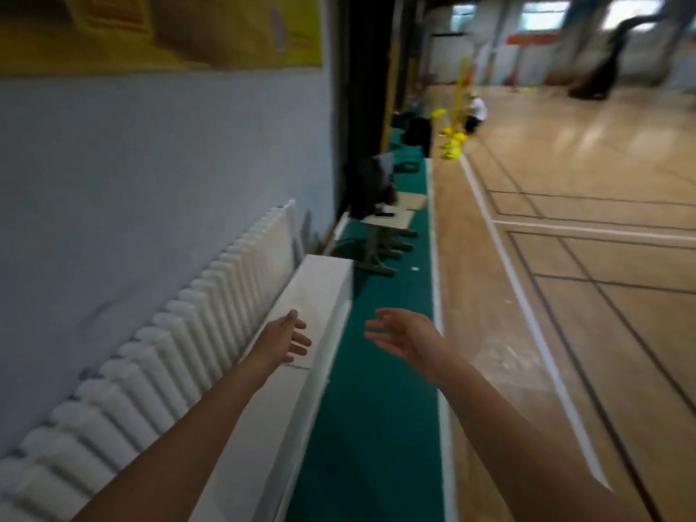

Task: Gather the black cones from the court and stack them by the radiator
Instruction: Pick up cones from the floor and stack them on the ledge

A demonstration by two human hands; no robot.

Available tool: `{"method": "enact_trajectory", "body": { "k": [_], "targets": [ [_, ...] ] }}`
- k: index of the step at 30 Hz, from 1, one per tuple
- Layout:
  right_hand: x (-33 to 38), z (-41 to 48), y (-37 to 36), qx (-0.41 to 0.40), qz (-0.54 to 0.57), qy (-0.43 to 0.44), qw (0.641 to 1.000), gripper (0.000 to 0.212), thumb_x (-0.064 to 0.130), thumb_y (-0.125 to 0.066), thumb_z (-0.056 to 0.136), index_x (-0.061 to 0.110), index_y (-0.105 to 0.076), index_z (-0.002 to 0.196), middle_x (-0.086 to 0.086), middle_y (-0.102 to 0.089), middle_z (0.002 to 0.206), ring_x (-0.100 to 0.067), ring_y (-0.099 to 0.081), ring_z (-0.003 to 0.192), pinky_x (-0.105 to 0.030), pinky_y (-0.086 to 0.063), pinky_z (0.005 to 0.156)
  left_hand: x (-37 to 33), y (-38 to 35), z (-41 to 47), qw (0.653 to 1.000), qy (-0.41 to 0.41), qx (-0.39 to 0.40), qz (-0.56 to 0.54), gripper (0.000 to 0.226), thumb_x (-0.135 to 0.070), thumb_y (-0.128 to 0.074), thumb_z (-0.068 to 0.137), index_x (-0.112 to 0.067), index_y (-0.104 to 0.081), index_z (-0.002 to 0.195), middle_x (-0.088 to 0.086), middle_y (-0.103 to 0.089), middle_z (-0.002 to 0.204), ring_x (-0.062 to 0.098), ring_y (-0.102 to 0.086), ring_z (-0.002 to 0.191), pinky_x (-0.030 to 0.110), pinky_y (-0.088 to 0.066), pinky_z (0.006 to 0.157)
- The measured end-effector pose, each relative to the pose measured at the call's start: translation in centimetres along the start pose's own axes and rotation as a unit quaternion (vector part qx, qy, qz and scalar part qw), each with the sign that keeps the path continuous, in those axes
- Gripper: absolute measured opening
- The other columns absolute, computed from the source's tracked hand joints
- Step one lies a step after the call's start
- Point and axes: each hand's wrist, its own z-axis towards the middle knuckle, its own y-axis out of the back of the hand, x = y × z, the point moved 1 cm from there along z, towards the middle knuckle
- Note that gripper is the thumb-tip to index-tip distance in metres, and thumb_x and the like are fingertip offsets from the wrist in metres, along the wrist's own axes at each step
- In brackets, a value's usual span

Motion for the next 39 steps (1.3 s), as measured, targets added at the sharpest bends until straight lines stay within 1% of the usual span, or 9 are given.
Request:
{"method": "enact_trajectory", "body": {
  "k": [6,12,16,20,23,28,31,35,39],
  "targets": [
    [1.5,-7.7,16.2,-0.148,0.061,0.029,0.987,0.023,0.011,-0.047,0.094,0.005,-0.060,0.111,-0.015,-0.070,0.103,-0.028,-0.071,0.089,-0.028,-0.055,0.076,-5.6,-20.0,-0.6,0.984,-0.038,0.159,0.076,0.038,-0.038,-0.032,0.102,-0.012,-0.059,0.095,0.006,-0.065,0.082,0.021,-0.061,0.071,0.031,-0.042,0.069],
    [2.7,-18.8,33.9,-0.286,0.082,0.049,0.953,0.022,0.009,-0.049,0.093,0.000,-0.059,0.110,-0.021,-0.067,0.107,-0.033,-0.069,0.091,-0.034,-0.052,0.086,-7.4,-40.7,-6.1,0.955,-0.064,0.276,0.091,0.035,-0.032,-0.034,0.102,-0.007,-0.058,0.098,0.008,-0.061,0.081,0.021,-0.057,0.064,0.027,-0.038,0.062],
    [2.1,-27.0,45.0,-0.373,0.101,0.058,0.921,0.026,0.012,-0.052,0.092,-0.001,-0.061,0.112,-0.018,-0.070,0.103,-0.031,-0.072,0.089,-0.037,-0.055,0.086,-6.3,-54.2,-11.6,0.920,-0.085,0.358,0.137,0.032,-0.037,-0.035,0.102,-0.012,-0.056,0.105,0.007,-0.063,0.090,0.020,-0.061,0.070,0.028,-0.042,0.063],
    [0.9,-34.9,52.6,-0.459,0.144,0.059,0.875,0.025,0.012,-0.055,0.094,-0.001,-0.060,0.115,-0.018,-0.069,0.106,-0.030,-0.071,0.091,-0.036,-0.057,0.082,-6.2,-64.7,-18.0,0.876,-0.103,0.437,0.176,0.029,-0.038,-0.037,0.101,-0.017,-0.058,0.100,0.009,-0.065,0.099,0.021,-0.064,0.077,0.030,-0.046,0.065],
    [0.0,-39.1,57.2,-0.507,0.167,0.060,0.843,0.025,0.014,-0.055,0.094,0.001,-0.061,0.115,-0.015,-0.072,0.100,-0.026,-0.073,0.085,-0.034,-0.057,0.078,-7.2,-71.3,-21.5,0.847,-0.121,0.475,0.207,0.032,-0.038,-0.038,0.101,-0.015,-0.060,0.104,0.008,-0.066,0.100,0.024,-0.066,0.085,0.034,-0.049,0.072],
    [0.0,-43.9,63.9,-0.570,0.197,0.033,0.797,0.024,0.012,-0.051,0.097,0.003,-0.060,0.117,-0.015,-0.072,0.099,-0.025,-0.073,0.086,-0.034,-0.058,0.080,-8.0,-81.9,-25.1,0.811,-0.155,0.517,0.226,0.033,-0.033,-0.039,0.101,-0.010,-0.062,0.106,0.009,-0.067,0.098,0.025,-0.065,0.084,0.038,-0.050,0.076],
    [0.3,-45.2,67.8,-0.592,0.193,0.021,0.782,0.023,0.014,-0.049,0.099,0.003,-0.058,0.118,-0.015,-0.070,0.104,-0.025,-0.071,0.089,-0.035,-0.057,0.085,-7.4,-87.5,-25.9,0.795,-0.152,0.536,0.239,0.029,-0.031,-0.040,0.100,-0.013,-0.062,0.104,0.008,-0.067,0.098,0.025,-0.065,0.086,0.042,-0.052,0.081],
    [1.2,-44.9,74.8,-0.605,0.159,-0.030,0.779,0.025,0.014,-0.049,0.098,0.006,-0.059,0.120,-0.010,-0.070,0.104,-0.022,-0.070,0.092,-0.036,-0.056,0.089,-7.1,-95.8,-25.9,0.754,-0.162,0.565,0.294,0.029,-0.028,-0.038,0.101,-0.012,-0.059,0.113,0.004,-0.065,0.100,0.020,-0.064,0.088,0.034,-0.050,0.076],
    [3.3,-44.5,81.9,-0.625,0.166,-0.066,0.760,0.026,0.016,-0.048,0.099,0.007,-0.060,0.121,-0.008,-0.071,0.103,-0.021,-0.070,0.092,-0.036,-0.055,0.091,-8.9,-104.0,-25.4,0.741,-0.165,0.573,0.309,0.031,-0.027,-0.038,0.102,-0.010,-0.059,0.116,0.006,-0.065,0.101,0.022,-0.063,0.090,0.040,-0.050,0.084]
  ]
}}
